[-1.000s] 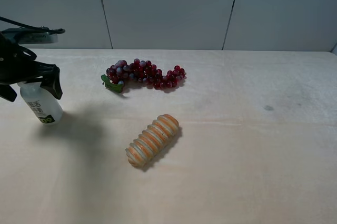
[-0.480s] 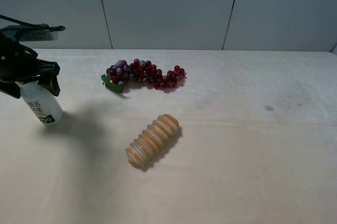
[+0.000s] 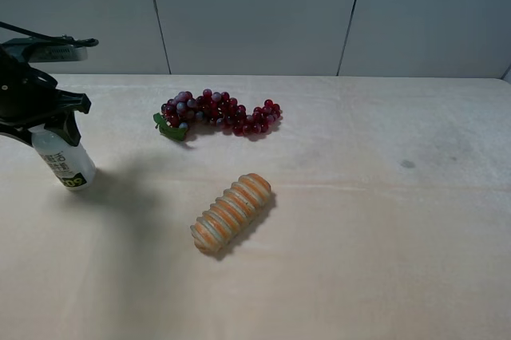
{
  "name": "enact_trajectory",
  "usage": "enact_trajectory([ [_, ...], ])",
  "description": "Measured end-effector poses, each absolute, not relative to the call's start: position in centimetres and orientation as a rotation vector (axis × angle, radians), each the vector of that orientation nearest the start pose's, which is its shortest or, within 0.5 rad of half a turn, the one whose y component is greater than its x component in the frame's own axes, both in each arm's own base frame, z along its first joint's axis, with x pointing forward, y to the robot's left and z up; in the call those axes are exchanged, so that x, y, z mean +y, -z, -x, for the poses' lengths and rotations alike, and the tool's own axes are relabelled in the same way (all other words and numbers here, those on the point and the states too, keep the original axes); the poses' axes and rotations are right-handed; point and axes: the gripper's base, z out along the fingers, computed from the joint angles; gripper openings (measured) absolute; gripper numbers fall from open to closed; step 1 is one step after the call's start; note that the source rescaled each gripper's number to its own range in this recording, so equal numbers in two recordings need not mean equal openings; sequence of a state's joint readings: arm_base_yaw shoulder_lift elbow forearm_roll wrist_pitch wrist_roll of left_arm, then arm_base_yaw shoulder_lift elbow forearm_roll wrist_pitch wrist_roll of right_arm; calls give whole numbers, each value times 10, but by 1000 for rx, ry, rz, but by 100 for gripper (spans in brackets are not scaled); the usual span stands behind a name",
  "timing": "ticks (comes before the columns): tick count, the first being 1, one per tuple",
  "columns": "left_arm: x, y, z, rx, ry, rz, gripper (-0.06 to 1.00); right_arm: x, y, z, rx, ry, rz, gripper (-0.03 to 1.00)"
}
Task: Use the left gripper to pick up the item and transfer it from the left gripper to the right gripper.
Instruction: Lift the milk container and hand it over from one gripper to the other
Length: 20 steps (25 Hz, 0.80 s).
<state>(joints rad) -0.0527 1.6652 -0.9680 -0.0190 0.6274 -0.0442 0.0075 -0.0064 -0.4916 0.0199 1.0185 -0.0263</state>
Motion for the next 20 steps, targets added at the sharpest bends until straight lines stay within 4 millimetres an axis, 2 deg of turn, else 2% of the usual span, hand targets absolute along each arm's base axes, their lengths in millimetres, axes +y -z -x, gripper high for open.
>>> enact_trajectory([
  [5,-18,-198,-315,2808,44,7,0,2,-278,3,2004,-12,34,100],
  [9,-18,-226,-314,2776,47,5,0,2,-278,3,2004,-12,34,100],
  [12,-18,-245,-308,2748,50,4,0,2,-278,3,2004,-12,34,100],
  [20,-22,-276,-286,2721,159,58,0,2,-278,3,2004,-12,34,100],
])
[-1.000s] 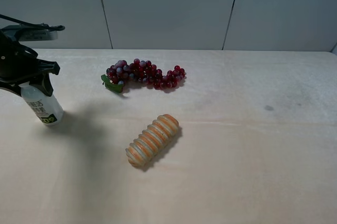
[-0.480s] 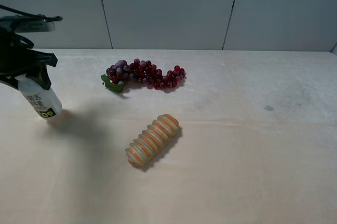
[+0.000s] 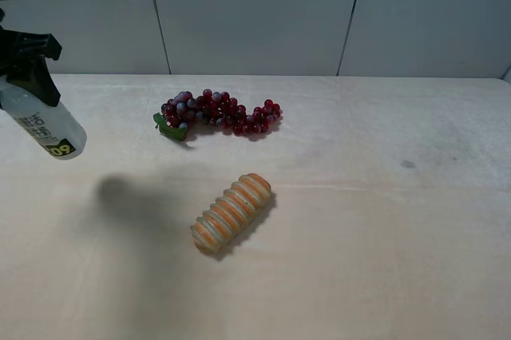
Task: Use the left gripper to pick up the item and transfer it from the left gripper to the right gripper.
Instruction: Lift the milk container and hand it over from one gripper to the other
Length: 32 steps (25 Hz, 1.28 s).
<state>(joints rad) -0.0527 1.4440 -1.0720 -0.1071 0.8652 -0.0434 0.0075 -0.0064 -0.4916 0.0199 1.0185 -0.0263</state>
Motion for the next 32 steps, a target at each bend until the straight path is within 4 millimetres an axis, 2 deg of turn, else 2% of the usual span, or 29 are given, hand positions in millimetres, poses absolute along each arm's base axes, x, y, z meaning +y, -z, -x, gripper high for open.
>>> enact_trajectory([
  [7,-41,-285,-281,2689,454,71,0,2,-278,3,2005,-12,34,100],
  [14,-61,-296,-282,2583,800,45,0,2,-278,3,2005,-12,34,100],
  [18,-68,-300,-282,2540,914,3,0,2,-278,3,2005,-12,34,100],
  [26,-83,-287,-292,2510,1121,-94,0,2,-278,3,2005,-12,34,100],
  [32,-118,-272,-293,2507,1239,-228,0,2,-278,3,2005,-12,34,100],
])
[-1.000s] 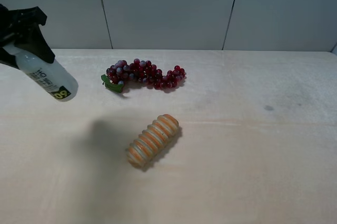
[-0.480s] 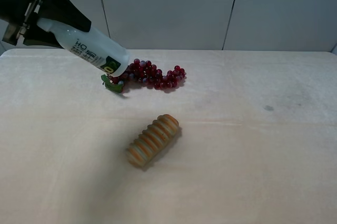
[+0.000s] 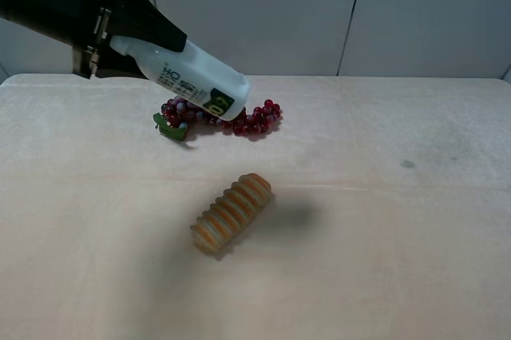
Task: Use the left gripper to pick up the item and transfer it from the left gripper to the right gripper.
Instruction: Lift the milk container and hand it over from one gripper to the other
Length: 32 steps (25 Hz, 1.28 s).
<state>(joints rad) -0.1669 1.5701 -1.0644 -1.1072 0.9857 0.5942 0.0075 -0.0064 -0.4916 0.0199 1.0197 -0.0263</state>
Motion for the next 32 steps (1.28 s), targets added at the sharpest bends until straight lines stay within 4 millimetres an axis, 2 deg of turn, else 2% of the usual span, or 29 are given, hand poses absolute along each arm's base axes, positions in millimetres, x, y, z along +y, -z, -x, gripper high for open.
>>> enact_trajectory([
  [6,-153,-251,-294,2525,1326,-280,0,2,-278,3,2004,-12,34,100],
  [13,-179,-231,-292,2554,1384,-351,0,2,-278,3,2004,-12,34,100],
  [17,-182,-224,-292,2575,1395,-359,0,2,-278,3,2004,-13,32,100],
  [28,-182,-223,-292,2567,1393,-375,0,2,-278,3,2004,-19,39,100],
  [30,-182,-223,-292,2567,1393,-375,0,5,-284,2,2002,-34,75,100],
  [32,-182,-223,-292,2567,1393,-375,0,10,-298,-2,1991,-81,118,100],
])
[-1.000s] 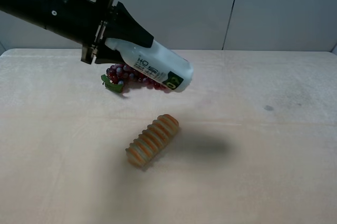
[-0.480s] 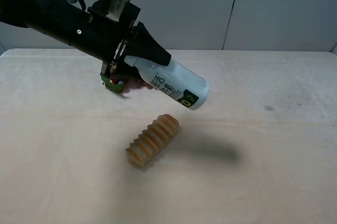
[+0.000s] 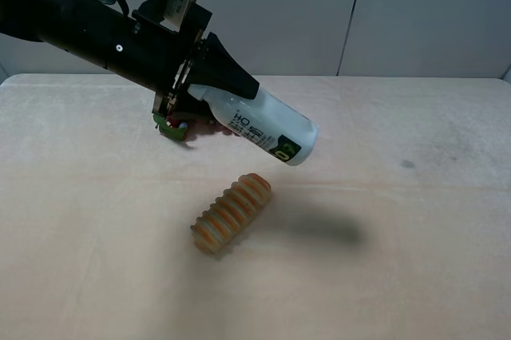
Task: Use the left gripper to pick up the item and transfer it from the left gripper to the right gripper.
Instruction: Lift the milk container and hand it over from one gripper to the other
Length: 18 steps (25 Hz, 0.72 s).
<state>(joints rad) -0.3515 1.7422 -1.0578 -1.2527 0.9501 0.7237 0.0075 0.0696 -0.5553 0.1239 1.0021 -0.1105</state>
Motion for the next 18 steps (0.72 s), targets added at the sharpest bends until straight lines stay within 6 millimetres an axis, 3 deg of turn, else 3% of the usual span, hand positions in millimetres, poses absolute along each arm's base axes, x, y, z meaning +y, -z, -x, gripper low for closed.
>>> enact_trajectory([
  [6,-182,-223,-291,2568,1397,-378,0,25,-343,-35,1975,-251,327,100],
  [13,-182,-223,-291,2568,1400,-380,0,52,-358,-81,2027,-369,685,100],
  [18,-182,-223,-291,2569,1401,-381,0,81,-353,-110,1992,-391,895,100],
])
